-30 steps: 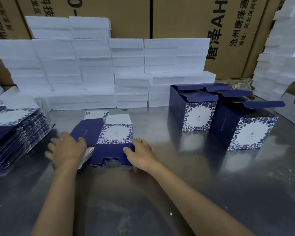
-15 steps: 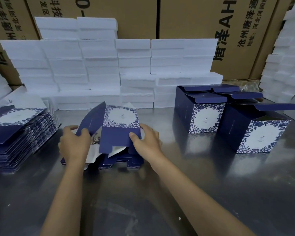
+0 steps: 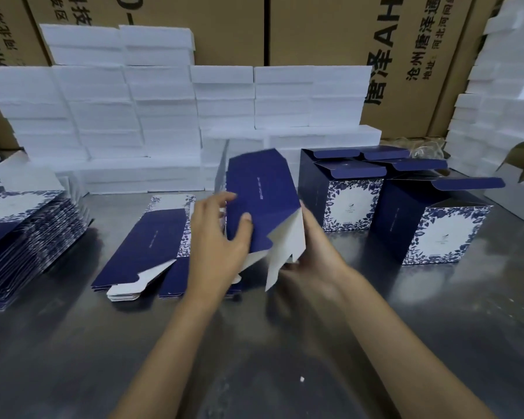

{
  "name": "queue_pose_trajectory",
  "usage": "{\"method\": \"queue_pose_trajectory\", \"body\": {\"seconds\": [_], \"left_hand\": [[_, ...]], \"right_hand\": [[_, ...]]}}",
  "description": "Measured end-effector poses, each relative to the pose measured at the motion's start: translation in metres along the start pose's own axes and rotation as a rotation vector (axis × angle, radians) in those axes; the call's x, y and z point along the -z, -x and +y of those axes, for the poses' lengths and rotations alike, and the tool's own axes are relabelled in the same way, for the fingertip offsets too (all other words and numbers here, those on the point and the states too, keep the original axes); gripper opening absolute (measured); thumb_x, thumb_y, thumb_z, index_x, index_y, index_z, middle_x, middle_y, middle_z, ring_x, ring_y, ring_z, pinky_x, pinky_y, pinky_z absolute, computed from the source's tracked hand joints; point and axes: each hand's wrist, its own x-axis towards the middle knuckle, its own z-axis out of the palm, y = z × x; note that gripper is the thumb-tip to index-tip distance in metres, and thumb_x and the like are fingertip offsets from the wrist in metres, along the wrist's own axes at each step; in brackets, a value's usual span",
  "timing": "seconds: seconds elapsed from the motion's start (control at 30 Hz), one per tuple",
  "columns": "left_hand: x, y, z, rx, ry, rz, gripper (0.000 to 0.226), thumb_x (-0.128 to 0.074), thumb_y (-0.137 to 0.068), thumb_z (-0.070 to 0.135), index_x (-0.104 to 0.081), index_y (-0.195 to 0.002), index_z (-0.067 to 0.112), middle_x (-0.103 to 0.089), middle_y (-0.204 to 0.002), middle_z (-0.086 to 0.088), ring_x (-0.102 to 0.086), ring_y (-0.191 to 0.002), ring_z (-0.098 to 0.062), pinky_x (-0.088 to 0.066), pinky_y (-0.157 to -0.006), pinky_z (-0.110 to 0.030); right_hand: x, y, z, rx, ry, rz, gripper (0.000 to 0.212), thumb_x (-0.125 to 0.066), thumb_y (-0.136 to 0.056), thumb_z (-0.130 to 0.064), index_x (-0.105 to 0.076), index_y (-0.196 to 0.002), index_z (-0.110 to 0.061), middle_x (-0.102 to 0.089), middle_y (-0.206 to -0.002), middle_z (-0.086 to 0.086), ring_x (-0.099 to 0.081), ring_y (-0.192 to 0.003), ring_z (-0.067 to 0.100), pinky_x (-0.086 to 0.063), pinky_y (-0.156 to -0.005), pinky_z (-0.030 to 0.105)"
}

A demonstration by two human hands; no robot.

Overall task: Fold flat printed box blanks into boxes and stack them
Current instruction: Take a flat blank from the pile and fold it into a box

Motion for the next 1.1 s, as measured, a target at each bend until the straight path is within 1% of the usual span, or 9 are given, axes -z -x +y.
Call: {"method": "queue_pose_trajectory", "body": {"seconds": [0.17,0.23,0.33,0.43,0.53,0.67,0.8,0.9,1.1], "left_hand": [[-0.025,0.021,-0.01,-0.078,-0.174,-0.198,0.037,-0.067,-0.091,0.028,-0.056,-0.126,0.023,-0.05,-0.12,0.011,-0.045,-0.115,-0.01,-0.039,-0.102,-0.033],[-0.031,0.027,-0.013,-0.119,-0.247,-0.316,0.039,-0.065,-0.093,0.031,-0.054,-0.129,0.023,-0.051,-0.126,0.008,-0.045,-0.118,-0.013,-0.039,-0.104,-0.041],[-0.03,0.027,-0.018,-0.091,-0.247,-0.398,0.036,-0.062,-0.095,0.03,-0.055,-0.13,0.024,-0.055,-0.129,0.009,-0.049,-0.121,-0.015,-0.038,-0.106,-0.047],[-0.019,0.015,-0.024,-0.019,-0.207,-0.211,0.042,-0.068,-0.092,0.02,-0.054,-0.131,0.018,-0.053,-0.132,0.0,-0.046,-0.127,-0.022,-0.036,-0.11,-0.04],[0.002,-0.003,-0.029,0.251,-0.068,-0.081,0.074,-0.079,-0.084,0.027,-0.039,-0.147,0.021,-0.047,-0.139,0.001,-0.05,-0.125,-0.016,-0.04,-0.102,-0.029],[0.022,-0.011,-0.03,0.634,0.44,-0.353,0.064,-0.086,-0.072,0.033,-0.057,-0.129,0.03,-0.072,-0.116,0.01,-0.071,-0.1,-0.007,-0.054,-0.085,-0.031],[0.024,-0.01,-0.032,0.625,0.554,-0.409,0.048,-0.082,-0.077,0.022,-0.064,-0.121,0.031,-0.075,-0.113,0.003,-0.073,-0.1,-0.02,-0.06,-0.07,-0.032],[0.023,-0.01,-0.03,0.586,0.545,-0.437,0.046,-0.08,-0.081,0.017,-0.062,-0.121,0.031,-0.075,-0.114,0.003,-0.073,-0.102,-0.021,-0.06,-0.076,-0.033],[0.025,-0.012,-0.028,0.642,0.574,-0.381,0.042,-0.074,-0.082,0.039,-0.064,-0.121,0.029,-0.076,-0.109,-0.001,-0.074,-0.097,-0.024,-0.062,-0.072,-0.037]], "right_hand": [[0.042,0.01,-0.006,0.042,-0.023,0.068,0.06,-0.046,-0.099,-0.06,-0.069,-0.127,-0.012,-0.073,-0.12,0.016,-0.068,-0.113,0.034,-0.052,-0.098,0.044],[0.054,0.01,-0.008,0.04,0.061,0.104,0.04,-0.056,-0.101,-0.039,-0.068,-0.128,-0.011,-0.075,-0.114,0.016,-0.072,-0.102,0.034,-0.057,-0.086,0.044],[0.067,0.009,-0.009,0.043,0.166,0.158,0.031,-0.056,-0.102,-0.014,-0.063,-0.132,-0.012,-0.075,-0.116,0.014,-0.071,-0.106,0.036,-0.056,-0.095,0.053],[0.076,0.012,-0.013,0.065,0.103,0.091,0.03,-0.053,-0.103,-0.013,-0.062,-0.132,-0.02,-0.074,-0.12,0.008,-0.073,-0.106,0.029,-0.058,-0.093,0.049],[0.079,0.012,-0.013,0.092,0.01,0.018,0.034,-0.052,-0.103,-0.012,-0.06,-0.134,-0.022,-0.072,-0.126,0.006,-0.071,-0.11,0.027,-0.06,-0.089,0.044],[0.078,0.012,-0.011,0.104,-0.077,-0.05,0.04,-0.051,-0.101,-0.009,-0.057,-0.14,-0.017,-0.068,-0.133,0.009,-0.064,-0.123,0.033,-0.052,-0.1,0.049],[0.078,0.017,-0.016,0.124,-0.008,-0.085,0.046,-0.064,-0.087,-0.012,-0.063,-0.133,-0.014,-0.072,-0.125,0.011,-0.072,-0.107,0.029,-0.06,-0.085,0.041],[0.077,0.015,-0.014,0.163,0.009,-0.006,0.037,-0.063,-0.095,-0.009,-0.063,-0.131,-0.016,-0.075,-0.117,0.008,-0.075,-0.097,0.025,-0.062,-0.071,0.035],[0.073,0.017,-0.013,0.181,0.077,-0.006,0.034,-0.061,-0.097,-0.005,-0.064,-0.126,-0.023,-0.076,-0.115,0.004,-0.076,-0.098,0.024,-0.061,-0.068,0.032]]}}
